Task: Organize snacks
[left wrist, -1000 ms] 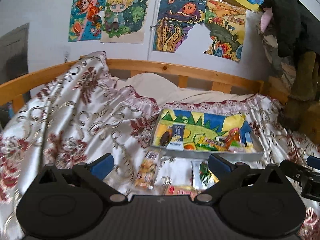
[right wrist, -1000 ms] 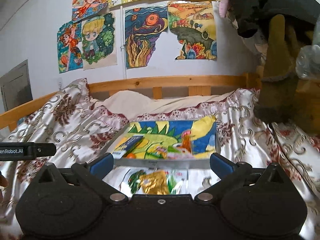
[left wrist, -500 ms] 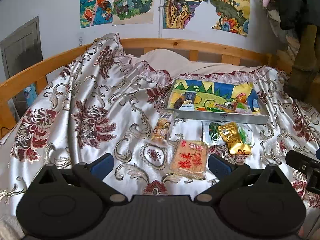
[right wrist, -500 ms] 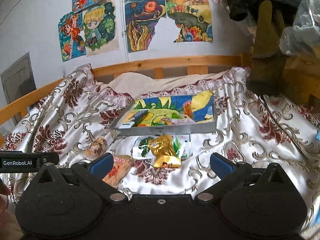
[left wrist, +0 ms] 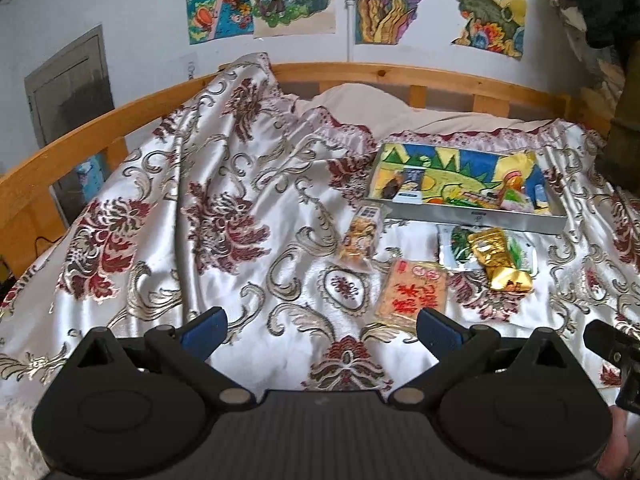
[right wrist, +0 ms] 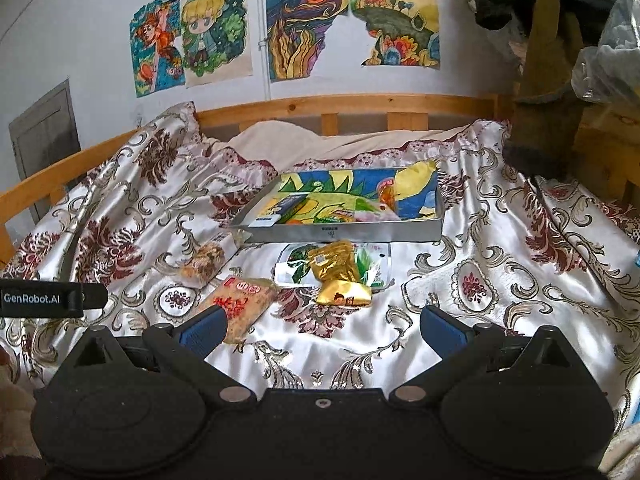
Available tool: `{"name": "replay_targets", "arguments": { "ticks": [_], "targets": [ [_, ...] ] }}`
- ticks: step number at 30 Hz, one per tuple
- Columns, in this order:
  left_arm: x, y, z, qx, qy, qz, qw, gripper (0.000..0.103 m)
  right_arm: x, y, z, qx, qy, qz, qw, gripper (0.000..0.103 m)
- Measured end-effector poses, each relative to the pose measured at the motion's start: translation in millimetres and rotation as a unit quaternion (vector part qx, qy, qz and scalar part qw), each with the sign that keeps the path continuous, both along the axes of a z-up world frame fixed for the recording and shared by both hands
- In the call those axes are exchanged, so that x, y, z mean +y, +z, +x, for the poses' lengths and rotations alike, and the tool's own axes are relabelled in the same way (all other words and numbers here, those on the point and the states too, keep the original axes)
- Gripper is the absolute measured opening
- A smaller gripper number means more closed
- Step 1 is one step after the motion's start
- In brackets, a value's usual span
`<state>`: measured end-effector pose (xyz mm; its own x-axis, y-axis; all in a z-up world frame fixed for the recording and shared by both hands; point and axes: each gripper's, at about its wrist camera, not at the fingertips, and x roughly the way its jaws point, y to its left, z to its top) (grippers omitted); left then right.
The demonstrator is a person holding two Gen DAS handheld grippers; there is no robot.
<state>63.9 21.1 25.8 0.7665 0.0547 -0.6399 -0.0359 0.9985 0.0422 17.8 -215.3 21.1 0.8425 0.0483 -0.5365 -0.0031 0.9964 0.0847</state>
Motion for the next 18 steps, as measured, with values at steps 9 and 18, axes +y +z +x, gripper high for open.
{"name": "replay_targets", "arguments": {
  "ticks": [9,18],
  "targets": [
    [9,-2,13,0.033,0.01,-0.015,0.9993,0.103,7,-5,6,0.016,0.02,0.0,1.0,0.102],
    [14,-6,35,0.062,-0.007,-0.048,0.9969,0.102,14,-14,19,0.037,0.036,0.016,0.999,0.102]
  ]
}}
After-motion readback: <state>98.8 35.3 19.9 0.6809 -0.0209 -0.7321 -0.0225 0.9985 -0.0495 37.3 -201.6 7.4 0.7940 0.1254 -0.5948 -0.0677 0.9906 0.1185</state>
